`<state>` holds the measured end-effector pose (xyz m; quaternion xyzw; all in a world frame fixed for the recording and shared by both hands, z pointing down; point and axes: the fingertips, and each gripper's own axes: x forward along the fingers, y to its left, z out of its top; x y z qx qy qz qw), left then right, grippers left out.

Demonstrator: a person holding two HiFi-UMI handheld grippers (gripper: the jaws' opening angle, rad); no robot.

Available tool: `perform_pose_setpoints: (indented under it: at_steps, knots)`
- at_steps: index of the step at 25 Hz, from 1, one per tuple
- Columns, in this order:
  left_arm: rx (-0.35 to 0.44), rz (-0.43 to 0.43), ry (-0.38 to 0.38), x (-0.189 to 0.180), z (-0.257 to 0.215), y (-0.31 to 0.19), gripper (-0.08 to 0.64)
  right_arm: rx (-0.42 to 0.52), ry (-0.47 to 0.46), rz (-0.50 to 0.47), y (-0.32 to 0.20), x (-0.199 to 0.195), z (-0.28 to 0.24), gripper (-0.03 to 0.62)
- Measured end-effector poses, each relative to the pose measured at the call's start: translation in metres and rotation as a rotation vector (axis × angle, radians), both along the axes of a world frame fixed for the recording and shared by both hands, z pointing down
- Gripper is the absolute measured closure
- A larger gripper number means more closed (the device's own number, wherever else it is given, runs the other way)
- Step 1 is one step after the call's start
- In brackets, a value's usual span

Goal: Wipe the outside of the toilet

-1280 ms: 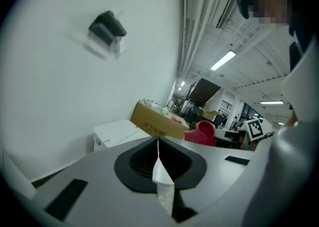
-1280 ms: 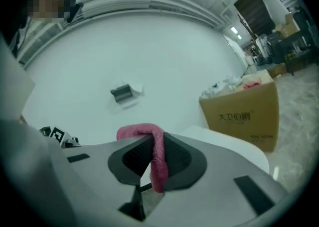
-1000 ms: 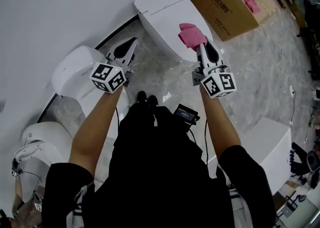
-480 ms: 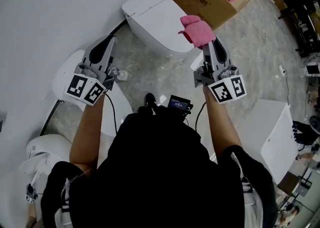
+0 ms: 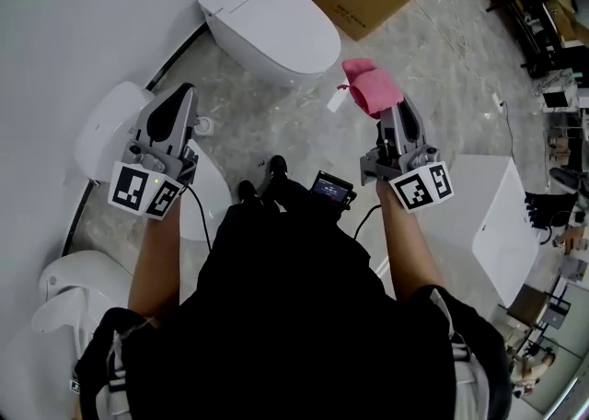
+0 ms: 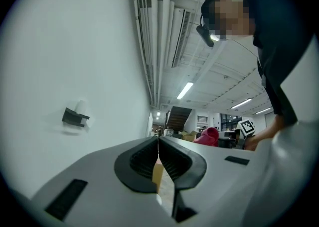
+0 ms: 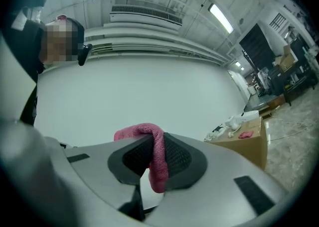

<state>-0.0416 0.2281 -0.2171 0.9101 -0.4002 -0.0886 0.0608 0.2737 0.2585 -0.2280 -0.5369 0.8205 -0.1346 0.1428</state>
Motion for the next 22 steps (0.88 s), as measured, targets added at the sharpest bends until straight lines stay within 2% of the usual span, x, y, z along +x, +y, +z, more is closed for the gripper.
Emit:
perform_pose_setpoints:
  at_steps: [5, 11, 15, 19, 22]
  knots:
    - [-0.03, 0.088, -0.007, 0.042, 0.01, 0.023, 0.541, 0.018, 0.052, 0.021, 0.027, 0.023, -0.003, 0.518]
    - [-0.004, 0.183, -0.026, 0.113, 0.005, 0.053, 0.541, 0.082, 0.118, -0.031, 0.06, 0.05, -0.004, 0.518]
    - [0.023, 0.194, -0.036, 0.172, 0.002, 0.075, 0.541, 0.132, 0.144, -0.1, 0.084, 0.088, -0.003, 0.518]
    - [0.014, 0.178, -0.014, 0.241, 0.008, 0.098, 0.541, 0.161, 0.227, -0.132, 0.111, 0.14, 0.008, 0.518]
    - [0.006, 0.15, -0.051, 0.293, 0.017, 0.116, 0.541, 0.154, 0.295, -0.149, 0.13, 0.177, 0.025, 0.518]
